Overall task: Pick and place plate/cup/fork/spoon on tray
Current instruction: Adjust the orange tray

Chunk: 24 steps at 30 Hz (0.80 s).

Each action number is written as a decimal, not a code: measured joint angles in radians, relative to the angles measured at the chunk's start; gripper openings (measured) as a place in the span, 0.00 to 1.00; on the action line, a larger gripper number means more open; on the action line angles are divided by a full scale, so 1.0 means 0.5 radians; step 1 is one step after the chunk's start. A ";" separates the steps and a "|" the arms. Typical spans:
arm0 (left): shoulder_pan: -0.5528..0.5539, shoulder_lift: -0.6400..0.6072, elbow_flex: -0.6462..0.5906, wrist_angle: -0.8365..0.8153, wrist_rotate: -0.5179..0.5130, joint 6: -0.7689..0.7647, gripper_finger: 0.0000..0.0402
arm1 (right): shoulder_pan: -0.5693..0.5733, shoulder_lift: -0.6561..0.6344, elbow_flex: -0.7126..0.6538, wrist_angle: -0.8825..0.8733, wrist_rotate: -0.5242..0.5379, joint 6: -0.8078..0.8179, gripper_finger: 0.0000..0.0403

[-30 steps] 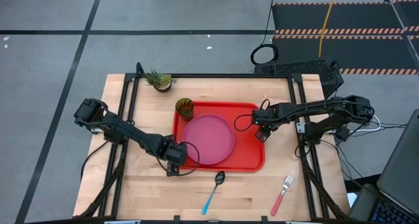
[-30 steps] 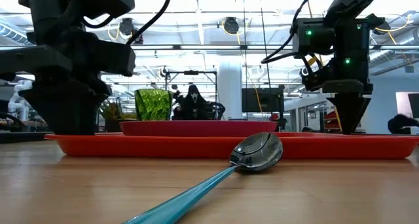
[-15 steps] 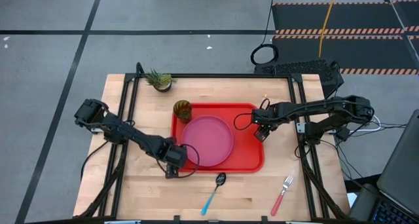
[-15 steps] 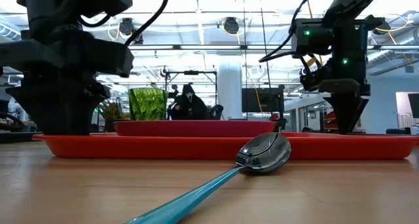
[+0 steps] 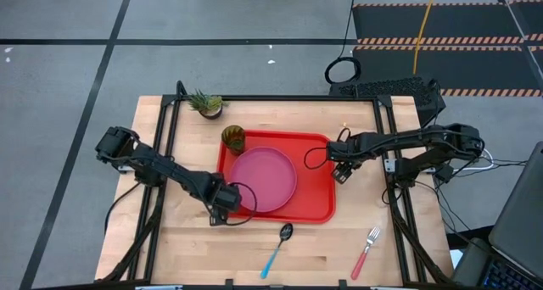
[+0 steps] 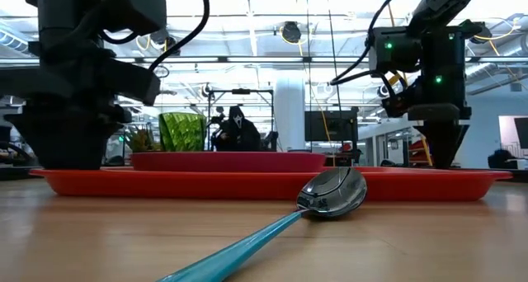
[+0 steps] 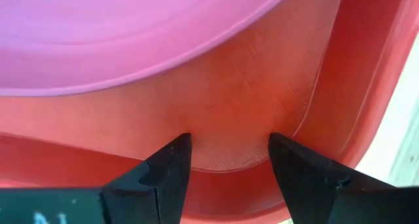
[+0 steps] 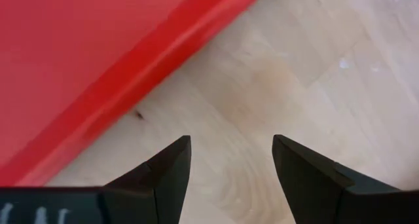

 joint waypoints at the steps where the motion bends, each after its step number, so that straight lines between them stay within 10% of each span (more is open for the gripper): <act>1: 0.000 0.000 0.000 0.020 -0.007 0.000 0.52 | 0.000 0.000 0.000 0.000 0.000 0.000 0.52; 24: -0.024 0.002 0.000 0.077 0.067 0.001 0.52 | -0.054 -0.014 0.004 -0.029 0.058 -0.097 0.52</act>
